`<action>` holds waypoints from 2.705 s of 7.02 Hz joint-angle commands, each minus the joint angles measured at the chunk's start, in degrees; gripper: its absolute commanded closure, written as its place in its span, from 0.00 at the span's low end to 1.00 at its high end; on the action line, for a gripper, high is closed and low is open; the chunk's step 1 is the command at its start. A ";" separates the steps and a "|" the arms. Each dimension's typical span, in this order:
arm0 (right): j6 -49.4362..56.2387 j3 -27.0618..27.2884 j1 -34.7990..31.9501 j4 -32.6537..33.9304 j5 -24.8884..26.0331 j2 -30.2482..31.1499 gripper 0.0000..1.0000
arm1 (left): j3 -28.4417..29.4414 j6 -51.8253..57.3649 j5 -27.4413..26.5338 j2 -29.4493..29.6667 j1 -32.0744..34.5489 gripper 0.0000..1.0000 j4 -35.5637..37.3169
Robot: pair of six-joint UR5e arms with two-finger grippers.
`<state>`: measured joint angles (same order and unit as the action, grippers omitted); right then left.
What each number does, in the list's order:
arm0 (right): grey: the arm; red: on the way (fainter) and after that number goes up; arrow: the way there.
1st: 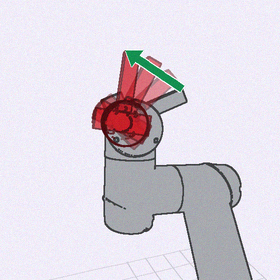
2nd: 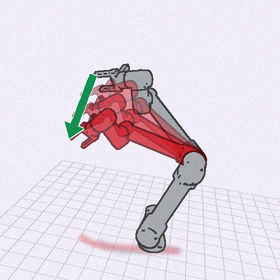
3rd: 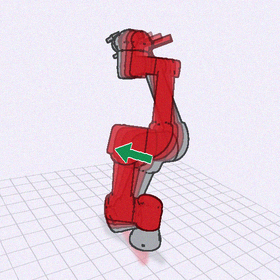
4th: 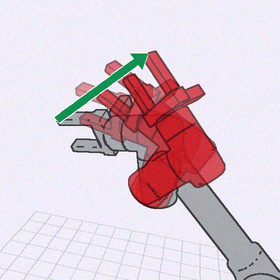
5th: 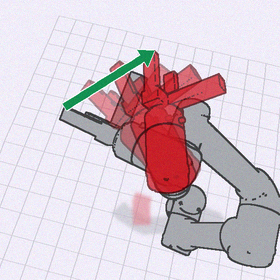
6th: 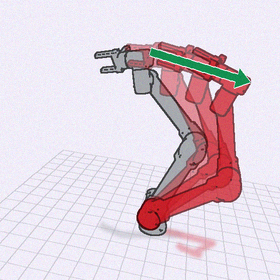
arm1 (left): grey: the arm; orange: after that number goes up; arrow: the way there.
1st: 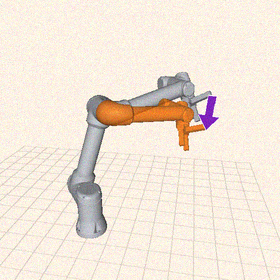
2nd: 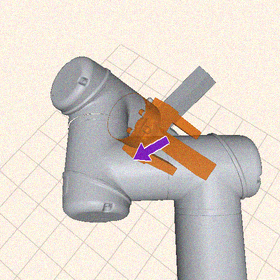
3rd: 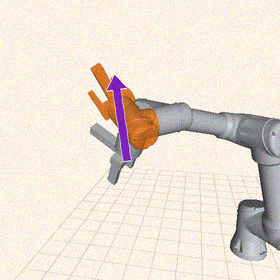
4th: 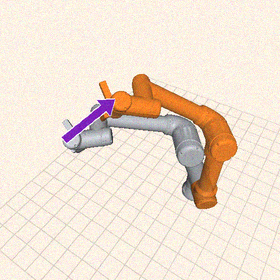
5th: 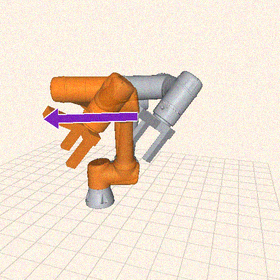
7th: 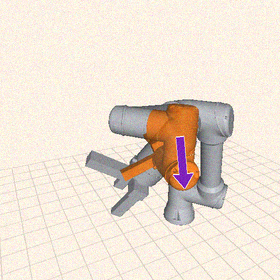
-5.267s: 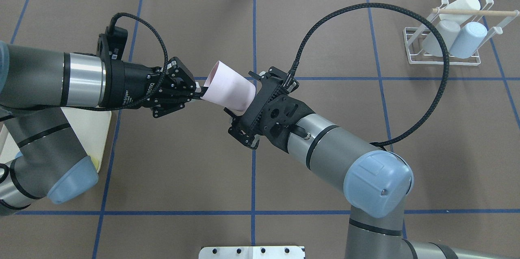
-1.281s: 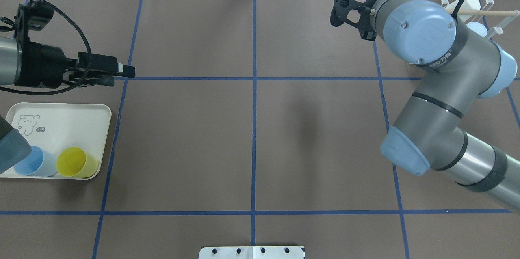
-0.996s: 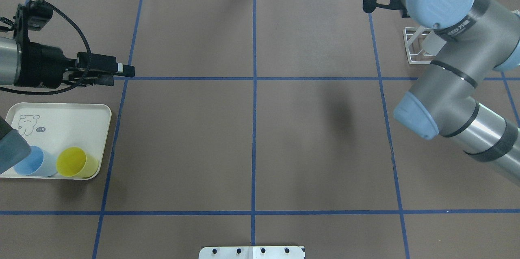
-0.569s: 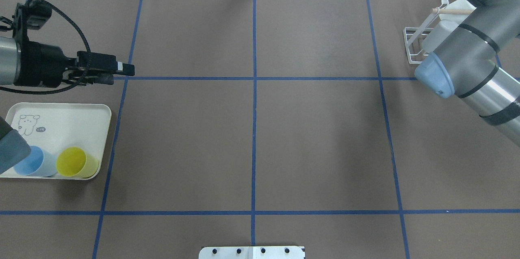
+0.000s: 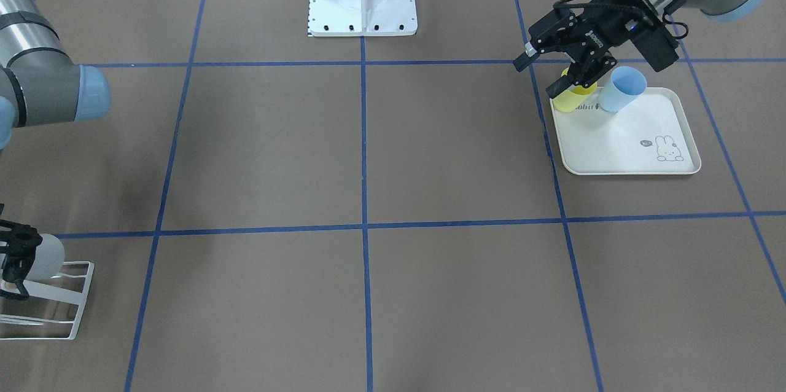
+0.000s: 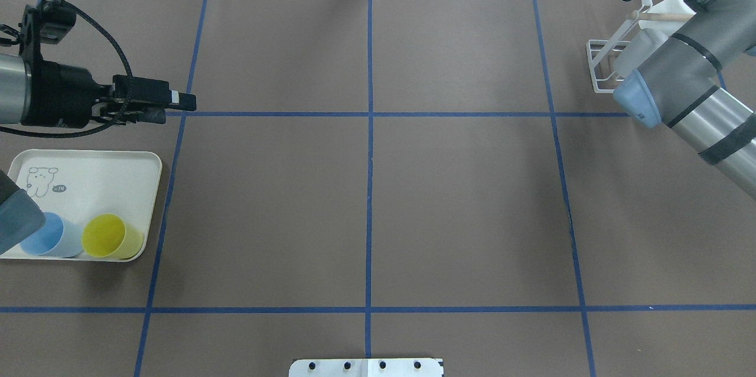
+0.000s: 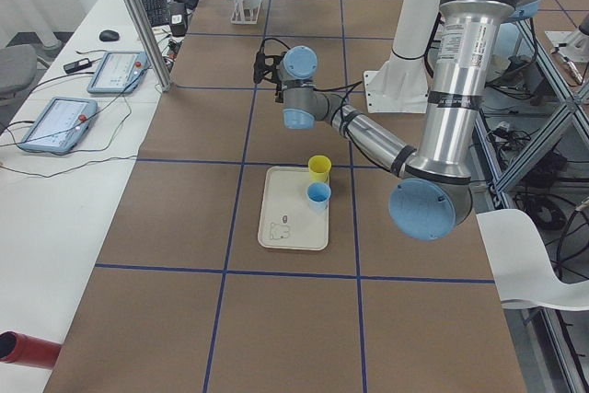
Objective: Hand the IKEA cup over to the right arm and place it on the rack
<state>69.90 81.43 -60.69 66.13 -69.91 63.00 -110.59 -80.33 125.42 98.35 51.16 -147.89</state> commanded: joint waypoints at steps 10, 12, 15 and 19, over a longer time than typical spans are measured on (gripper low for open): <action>6.13 0.04 1.45 -0.39 0.04 3.01 1.00 | 0.20 -0.09 0.00 0.09 -0.09 0.00 -0.12; 6.30 0.13 1.89 -0.39 0.12 3.27 1.00 | 0.11 -0.09 0.00 0.09 -0.09 0.00 -0.12; 12.53 0.48 1.89 -0.39 0.21 3.19 1.00 | 0.11 -0.26 0.00 0.09 -0.09 0.00 -0.12; 13.16 3.55 1.80 -0.30 0.39 5.11 1.00 | 0.20 -0.35 0.00 0.09 -0.09 0.00 -0.12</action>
<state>82.94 83.92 -58.92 65.80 -69.62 67.22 -110.43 -80.68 125.42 98.44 51.06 -148.01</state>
